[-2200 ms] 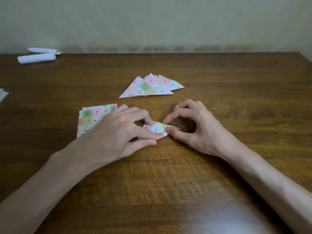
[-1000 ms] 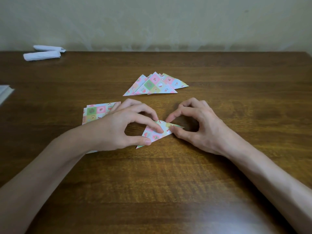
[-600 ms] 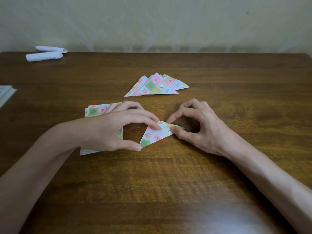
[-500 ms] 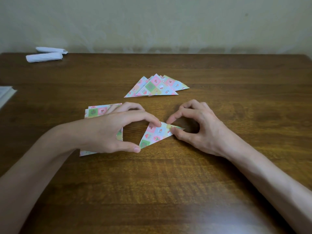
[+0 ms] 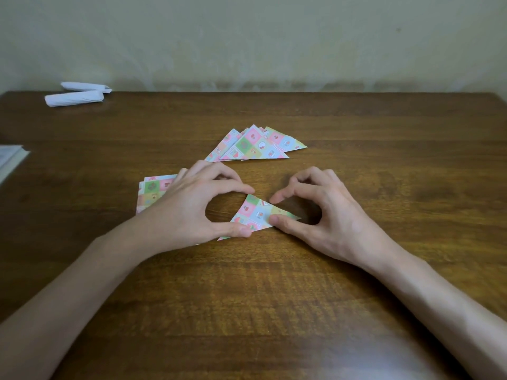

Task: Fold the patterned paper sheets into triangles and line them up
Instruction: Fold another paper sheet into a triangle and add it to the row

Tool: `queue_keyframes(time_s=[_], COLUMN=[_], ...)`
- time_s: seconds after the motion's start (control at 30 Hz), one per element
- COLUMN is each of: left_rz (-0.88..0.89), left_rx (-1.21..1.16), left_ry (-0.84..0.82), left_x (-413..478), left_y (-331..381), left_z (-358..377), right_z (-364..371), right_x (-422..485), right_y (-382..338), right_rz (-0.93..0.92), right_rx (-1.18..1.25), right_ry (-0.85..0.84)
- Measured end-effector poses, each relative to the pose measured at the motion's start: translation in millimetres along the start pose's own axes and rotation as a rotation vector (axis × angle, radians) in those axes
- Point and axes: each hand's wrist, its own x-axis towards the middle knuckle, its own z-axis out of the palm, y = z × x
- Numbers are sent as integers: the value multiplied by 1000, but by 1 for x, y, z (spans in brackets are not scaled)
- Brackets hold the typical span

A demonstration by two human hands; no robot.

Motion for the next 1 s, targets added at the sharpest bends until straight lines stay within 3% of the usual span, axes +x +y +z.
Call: queue_keyframes(time_s=[0.33, 0.63, 0.7, 0.87, 1.0], left_rz=[4, -52, -50, -12, -9], left_rx=[-83, -56, -66, -82, -102], left_ry=[1, -5, 1, 32, 34], left_x=[1, 0, 1, 0, 0], left_y=[2, 0, 1, 1, 3], left_z=[-1, 0, 1, 3, 2], right_z=[3, -6, -5, 2, 0], right_x=[1, 4, 3, 0, 0], right_y=[-5, -8, -8, -7, -7], right_rz=[-21, 81, 96, 39, 8], right_rx=[-16, 367, 345, 15, 94], right_ry=[-10, 46, 64, 21, 29])
